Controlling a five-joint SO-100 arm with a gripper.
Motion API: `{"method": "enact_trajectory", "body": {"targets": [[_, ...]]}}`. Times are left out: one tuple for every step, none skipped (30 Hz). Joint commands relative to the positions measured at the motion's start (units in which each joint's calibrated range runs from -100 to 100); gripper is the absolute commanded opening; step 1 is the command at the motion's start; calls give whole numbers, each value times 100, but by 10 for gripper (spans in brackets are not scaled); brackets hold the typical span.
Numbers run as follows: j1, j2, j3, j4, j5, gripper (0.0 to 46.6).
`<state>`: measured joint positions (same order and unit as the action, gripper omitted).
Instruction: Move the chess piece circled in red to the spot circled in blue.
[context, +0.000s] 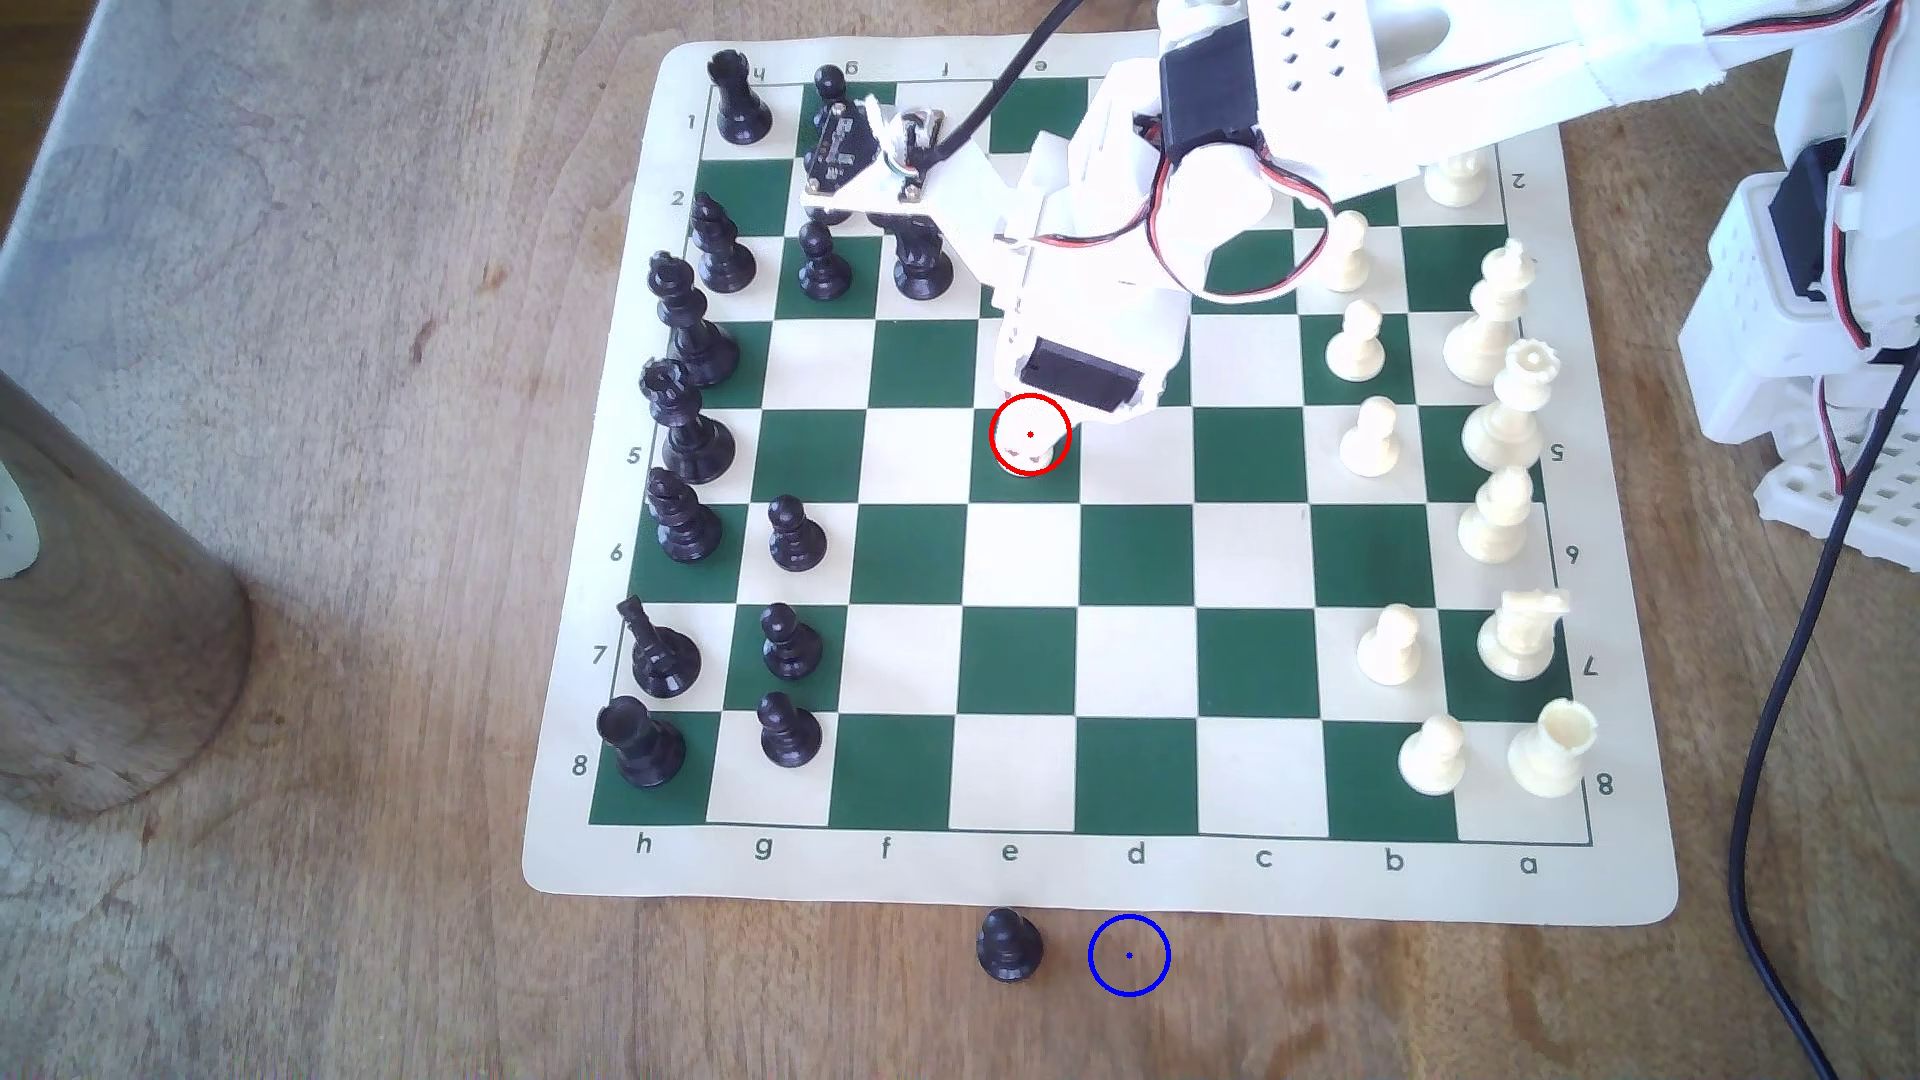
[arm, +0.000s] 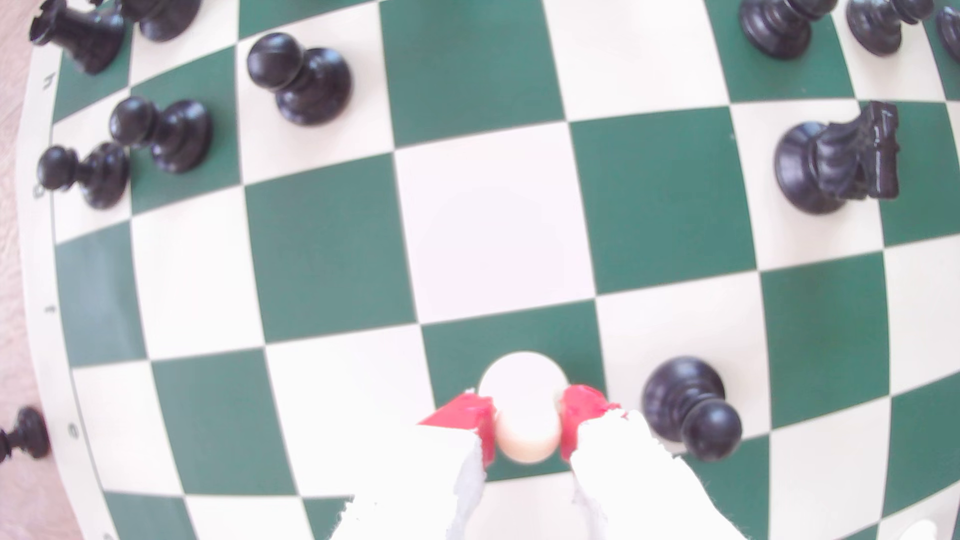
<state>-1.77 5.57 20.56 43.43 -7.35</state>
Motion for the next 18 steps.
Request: {"method": "enact_trajectory", "body": {"targets": [[48, -73, -279, -92, 24, 6], [48, -82, -279, -92, 24, 5], [64, -116, -279, -92, 24, 5], [71, -141, -279, -92, 24, 5], [87, -192, -279, -84, 20, 5], [95, -286, -279, -43, 10, 5], [118, -472, -279, 47, -5, 5], [134, -685, -306, 178, -15, 5], [134, -812, -324, 252, -24, 5], [134, -939, -324, 326, -39, 5], [134, -1084, -324, 408, -49, 5], [118, -1253, -324, 514, -63, 5], [103, -1381, -324, 604, -83, 5], [79, -1508, -315, 702, -103, 5], [40, -1661, -270, 760, -117, 5], [-85, -2000, -125, 907, -132, 5], [-148, -2153, -71, 981, -147, 5], [-241, -2348, -7, 1071, -156, 5]]}}
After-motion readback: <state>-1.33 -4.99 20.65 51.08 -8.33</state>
